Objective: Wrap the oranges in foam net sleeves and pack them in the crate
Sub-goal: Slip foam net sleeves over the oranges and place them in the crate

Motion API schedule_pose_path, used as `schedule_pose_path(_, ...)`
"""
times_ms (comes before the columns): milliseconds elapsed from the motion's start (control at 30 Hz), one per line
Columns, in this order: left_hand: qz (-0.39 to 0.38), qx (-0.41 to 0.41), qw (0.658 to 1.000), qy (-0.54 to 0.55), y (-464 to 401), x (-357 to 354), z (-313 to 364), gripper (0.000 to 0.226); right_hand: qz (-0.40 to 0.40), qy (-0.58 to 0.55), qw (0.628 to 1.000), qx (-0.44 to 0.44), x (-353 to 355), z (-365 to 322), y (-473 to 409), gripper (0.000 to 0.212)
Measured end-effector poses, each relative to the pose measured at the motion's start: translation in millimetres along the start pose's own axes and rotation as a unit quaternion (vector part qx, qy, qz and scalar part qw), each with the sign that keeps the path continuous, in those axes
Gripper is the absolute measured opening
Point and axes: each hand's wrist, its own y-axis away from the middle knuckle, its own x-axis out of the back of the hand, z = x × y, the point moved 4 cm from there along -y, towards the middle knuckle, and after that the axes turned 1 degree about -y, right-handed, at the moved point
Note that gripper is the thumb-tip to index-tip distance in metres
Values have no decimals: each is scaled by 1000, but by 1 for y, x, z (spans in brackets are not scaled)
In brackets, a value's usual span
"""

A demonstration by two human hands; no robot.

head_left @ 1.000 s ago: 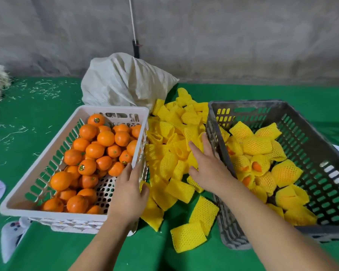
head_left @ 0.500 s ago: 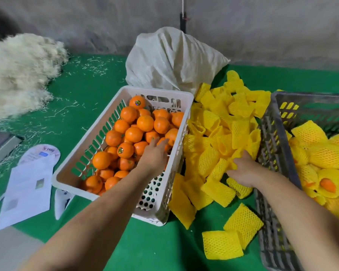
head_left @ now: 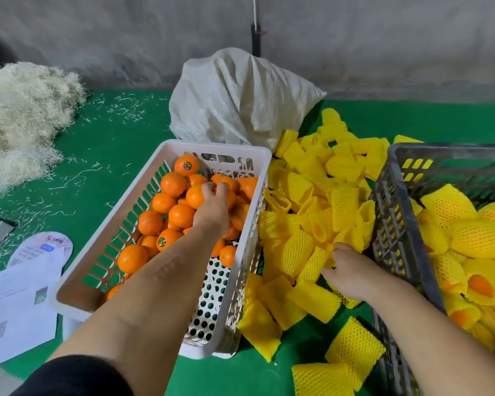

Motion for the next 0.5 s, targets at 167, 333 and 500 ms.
schedule_pose_path(167,32,-47,998,16,6,4,-10,66,-1,44,998,-43,10,-6,10,46)
schedule_pose_path(333,101,-34,966,234,46,21,3,84,-63,93,992,-51,7,-8,19,51)
schedule_pose_path(500,107,-97,929,340,122,28,43,81,-75,86,989,-90,9,-6,25,34)
